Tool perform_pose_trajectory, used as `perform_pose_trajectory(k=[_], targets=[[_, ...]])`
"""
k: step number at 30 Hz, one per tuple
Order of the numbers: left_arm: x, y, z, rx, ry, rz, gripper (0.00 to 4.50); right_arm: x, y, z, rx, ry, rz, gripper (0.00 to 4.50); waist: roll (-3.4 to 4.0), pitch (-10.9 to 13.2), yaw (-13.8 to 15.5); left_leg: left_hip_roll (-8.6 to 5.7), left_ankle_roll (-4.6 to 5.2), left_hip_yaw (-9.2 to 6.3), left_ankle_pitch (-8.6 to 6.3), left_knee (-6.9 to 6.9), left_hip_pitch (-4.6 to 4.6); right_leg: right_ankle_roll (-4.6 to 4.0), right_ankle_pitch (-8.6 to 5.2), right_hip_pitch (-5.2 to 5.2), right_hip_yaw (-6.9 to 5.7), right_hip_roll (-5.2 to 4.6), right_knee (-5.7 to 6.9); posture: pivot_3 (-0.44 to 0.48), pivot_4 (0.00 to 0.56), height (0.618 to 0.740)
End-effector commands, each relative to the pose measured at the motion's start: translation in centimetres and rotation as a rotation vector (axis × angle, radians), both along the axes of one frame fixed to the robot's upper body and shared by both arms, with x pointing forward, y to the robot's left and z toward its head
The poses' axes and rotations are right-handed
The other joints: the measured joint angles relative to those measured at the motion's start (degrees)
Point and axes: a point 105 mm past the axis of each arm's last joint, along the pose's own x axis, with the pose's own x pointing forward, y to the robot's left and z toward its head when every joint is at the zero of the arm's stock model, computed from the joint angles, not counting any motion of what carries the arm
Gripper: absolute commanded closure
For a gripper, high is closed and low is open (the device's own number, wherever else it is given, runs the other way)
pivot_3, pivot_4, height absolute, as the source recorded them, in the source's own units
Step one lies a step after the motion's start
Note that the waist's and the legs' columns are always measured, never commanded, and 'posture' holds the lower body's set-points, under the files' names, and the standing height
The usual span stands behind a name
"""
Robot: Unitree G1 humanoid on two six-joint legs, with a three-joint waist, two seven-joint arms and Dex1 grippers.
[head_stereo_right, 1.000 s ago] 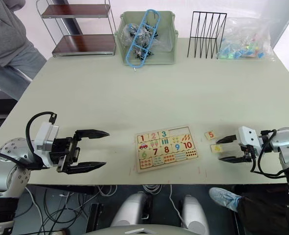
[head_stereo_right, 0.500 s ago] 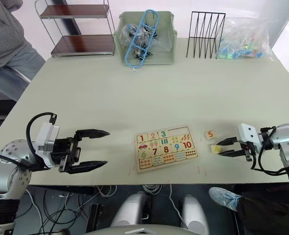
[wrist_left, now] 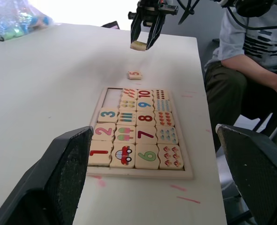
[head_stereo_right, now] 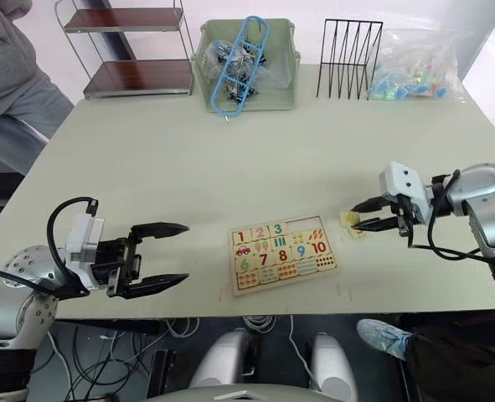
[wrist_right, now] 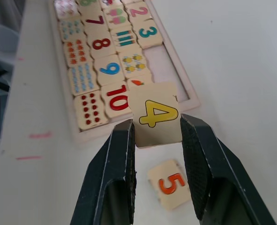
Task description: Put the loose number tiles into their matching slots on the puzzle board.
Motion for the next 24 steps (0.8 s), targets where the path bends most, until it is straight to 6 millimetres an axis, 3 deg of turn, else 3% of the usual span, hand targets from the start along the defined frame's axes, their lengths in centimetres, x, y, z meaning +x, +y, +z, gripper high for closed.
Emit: perform_pose_trajectory(k=[1, 14, 24], targets=[[-0.4, -0.2, 0.8, -0.004, -0.047, 0.007, 0.0, 0.2, 1.7, 0.8, -0.033, -0.032, 0.019, 3.66, -0.01, 0.01, -0.05, -0.01, 0.0, 0.0, 0.0, -0.01, -0.04, 0.0, 0.0, -0.04, 0.0, -0.04, 0.0, 0.0, 0.15, 0.74], [-1.3, 0.1, 0.7, -0.022, -0.03, 0.067, 0.0, 2.1, 7.5, 1.9, -0.14, -0.09, 0.116, 3.66, 0.0, 0.02, -0.12, -0.03, 0.0, -0.02, 0.0, -0.07, -0.06, -0.01, 0.0, -0.12, -0.01, -0.06, 0.01, 0.0, 0.15, 0.74], [-1.5, 0.1, 0.5, -0.031, -0.03, 0.085, 0.0, 2.6, 9.1, 1.3, -0.328, -0.074, 0.122, 3.66, -0.02, 0.02, -0.3, -0.06, 0.0, -0.02, 0.0, -0.1, -0.07, -0.01, 0.0, -0.16, -0.04, -0.09, 0.04, 0.0, 0.15, 0.74]])
